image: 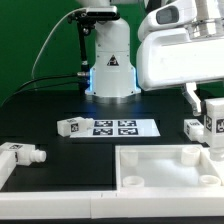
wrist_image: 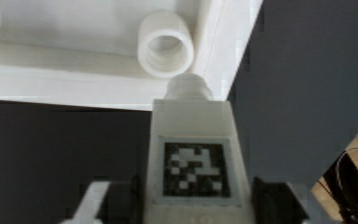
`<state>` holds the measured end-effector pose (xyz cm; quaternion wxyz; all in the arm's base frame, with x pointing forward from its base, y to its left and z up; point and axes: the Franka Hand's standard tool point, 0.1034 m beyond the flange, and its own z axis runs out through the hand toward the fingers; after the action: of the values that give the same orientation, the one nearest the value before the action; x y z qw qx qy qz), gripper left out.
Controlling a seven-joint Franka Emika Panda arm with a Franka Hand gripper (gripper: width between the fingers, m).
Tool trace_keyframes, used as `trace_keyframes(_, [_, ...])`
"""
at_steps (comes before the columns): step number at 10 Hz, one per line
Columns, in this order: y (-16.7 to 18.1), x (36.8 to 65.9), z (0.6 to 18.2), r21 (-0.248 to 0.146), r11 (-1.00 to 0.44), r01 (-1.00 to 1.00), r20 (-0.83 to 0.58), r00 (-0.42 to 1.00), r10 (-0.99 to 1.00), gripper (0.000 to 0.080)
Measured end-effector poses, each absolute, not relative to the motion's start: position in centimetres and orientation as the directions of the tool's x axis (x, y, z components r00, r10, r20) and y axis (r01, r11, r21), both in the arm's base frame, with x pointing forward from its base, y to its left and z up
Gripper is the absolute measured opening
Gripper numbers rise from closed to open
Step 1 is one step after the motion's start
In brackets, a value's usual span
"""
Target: Assemble square table
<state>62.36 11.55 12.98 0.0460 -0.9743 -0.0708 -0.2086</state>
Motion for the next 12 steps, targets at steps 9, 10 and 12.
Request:
trace_keyframes(9, [10.9, 62.5, 9.8, -0.041, -0.982, 0.184, 0.381, 0.912, 0.155, 0.0287])
trace_keyframes(10, [10.8, 62.5, 9.7, -0.04, -0.982, 0.184, 0.381, 0.911, 0.156, 0.0287])
trace_keyframes(12, [10.8, 62.4, 9.3, -0.04, -0.982, 0.183, 0.377, 0.913, 0.155, 0.0287])
